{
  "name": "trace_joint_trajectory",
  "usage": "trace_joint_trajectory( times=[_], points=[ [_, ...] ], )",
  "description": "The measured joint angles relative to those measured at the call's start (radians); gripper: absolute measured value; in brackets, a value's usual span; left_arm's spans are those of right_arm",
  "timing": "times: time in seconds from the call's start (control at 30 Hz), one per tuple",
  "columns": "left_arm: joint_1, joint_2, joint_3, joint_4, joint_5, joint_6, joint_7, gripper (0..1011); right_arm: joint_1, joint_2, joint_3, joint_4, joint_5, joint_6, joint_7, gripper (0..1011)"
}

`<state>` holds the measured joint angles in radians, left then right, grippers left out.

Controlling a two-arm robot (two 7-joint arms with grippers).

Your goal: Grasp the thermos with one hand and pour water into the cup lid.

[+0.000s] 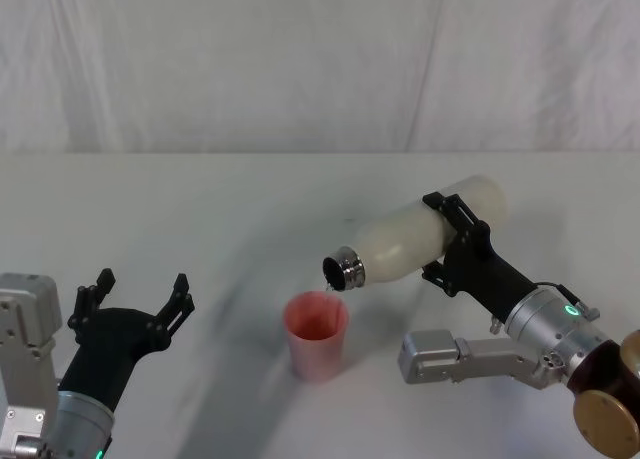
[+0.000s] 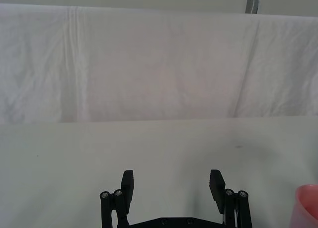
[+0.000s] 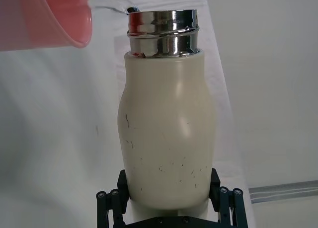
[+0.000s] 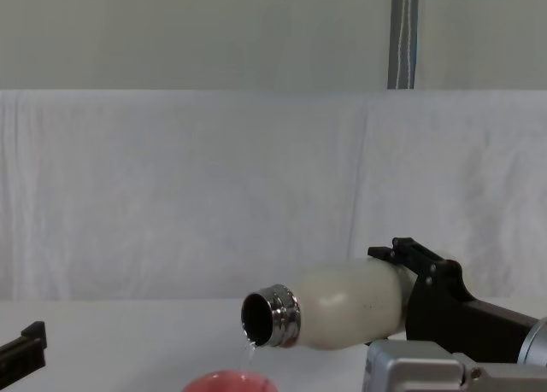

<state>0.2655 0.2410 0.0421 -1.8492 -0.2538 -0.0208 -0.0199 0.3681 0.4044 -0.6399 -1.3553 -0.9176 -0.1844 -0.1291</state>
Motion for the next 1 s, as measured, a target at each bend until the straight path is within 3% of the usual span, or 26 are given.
trace_joint_trajectory(
  times=[1.0],
  points=[
    [0.000,0.000,0.000,0.000,0.000,0.000,0.000,1001,0.002,0.000,-0.003,0.003,-0.002,-0.003,-0.003,953]
  ],
)
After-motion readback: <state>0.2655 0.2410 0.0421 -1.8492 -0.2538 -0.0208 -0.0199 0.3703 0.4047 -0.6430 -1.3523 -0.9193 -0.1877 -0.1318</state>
